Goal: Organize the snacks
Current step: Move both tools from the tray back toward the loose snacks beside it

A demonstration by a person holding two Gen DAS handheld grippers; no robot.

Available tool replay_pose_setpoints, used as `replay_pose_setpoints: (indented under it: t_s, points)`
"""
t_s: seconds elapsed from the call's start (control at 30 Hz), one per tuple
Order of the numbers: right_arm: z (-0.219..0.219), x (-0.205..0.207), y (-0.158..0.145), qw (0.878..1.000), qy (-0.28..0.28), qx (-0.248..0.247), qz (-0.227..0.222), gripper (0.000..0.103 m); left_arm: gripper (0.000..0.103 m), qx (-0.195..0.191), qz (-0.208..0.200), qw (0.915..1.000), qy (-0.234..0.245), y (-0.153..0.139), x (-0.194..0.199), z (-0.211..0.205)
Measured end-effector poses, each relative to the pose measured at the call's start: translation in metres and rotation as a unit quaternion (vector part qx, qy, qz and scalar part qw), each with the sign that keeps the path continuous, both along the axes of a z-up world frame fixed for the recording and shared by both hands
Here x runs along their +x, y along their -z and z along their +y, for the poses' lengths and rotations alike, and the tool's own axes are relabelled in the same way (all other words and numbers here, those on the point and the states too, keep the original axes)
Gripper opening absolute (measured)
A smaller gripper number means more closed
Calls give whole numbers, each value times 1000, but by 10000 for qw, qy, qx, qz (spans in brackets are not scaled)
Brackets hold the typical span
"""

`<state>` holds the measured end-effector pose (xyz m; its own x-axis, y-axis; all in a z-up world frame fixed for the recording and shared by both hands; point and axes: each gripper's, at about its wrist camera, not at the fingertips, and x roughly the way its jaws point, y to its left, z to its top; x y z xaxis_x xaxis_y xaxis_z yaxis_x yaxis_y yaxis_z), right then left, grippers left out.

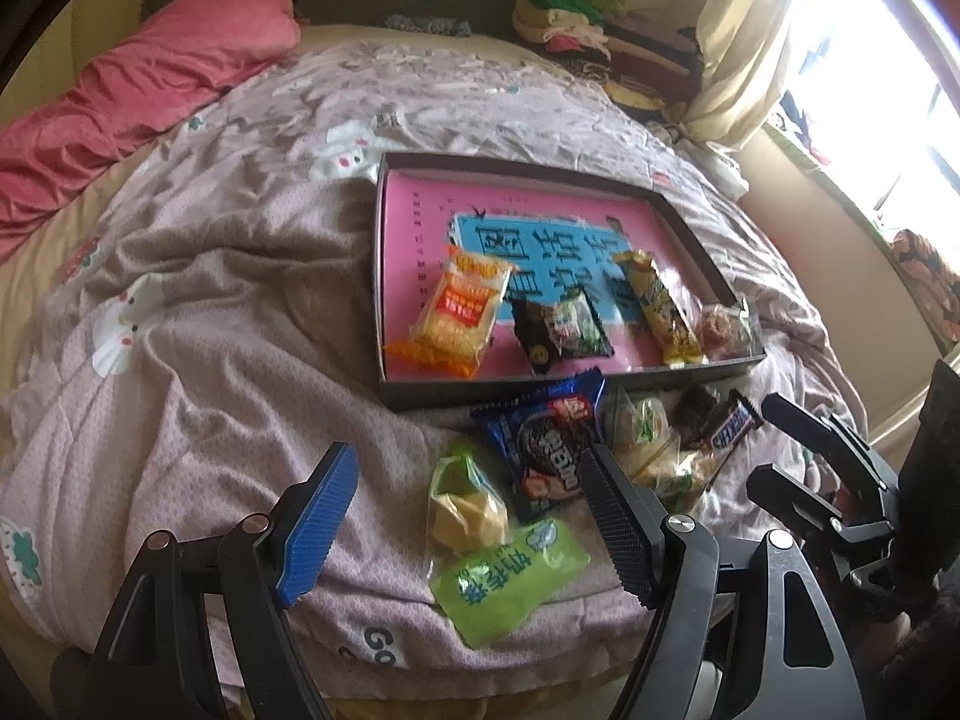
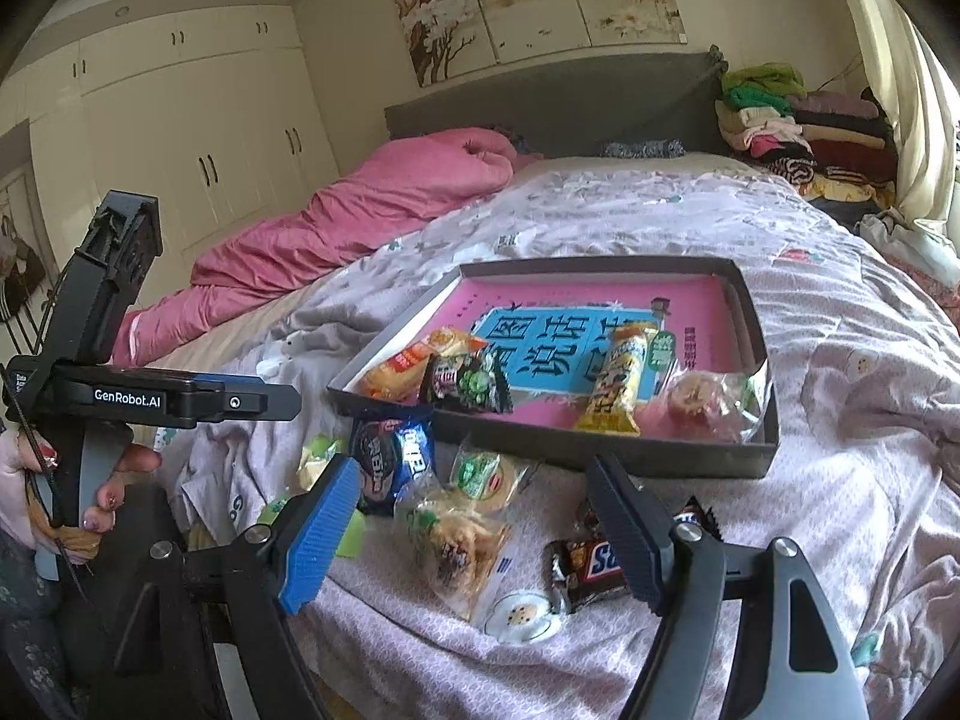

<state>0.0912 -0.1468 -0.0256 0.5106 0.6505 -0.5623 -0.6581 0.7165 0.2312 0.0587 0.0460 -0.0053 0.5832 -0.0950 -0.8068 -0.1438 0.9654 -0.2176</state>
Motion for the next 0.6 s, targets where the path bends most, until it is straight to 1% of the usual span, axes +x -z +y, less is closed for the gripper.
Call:
replay_pose_setpoints:
  t_s: [0.23, 0.43, 0.6]
  points:
    - [9, 1, 12, 9995, -99, -174, 264, 77, 78, -145, 301, 9994, 85, 20, 2, -3]
    - [13, 6, 24, 9982, -92, -234, 552, 77, 78, -194, 446, 9988, 76, 33, 4, -5]
    - [18, 8, 33, 9968, -85, -249, 751, 77, 78, -307, 517, 9982, 50, 40, 6, -3]
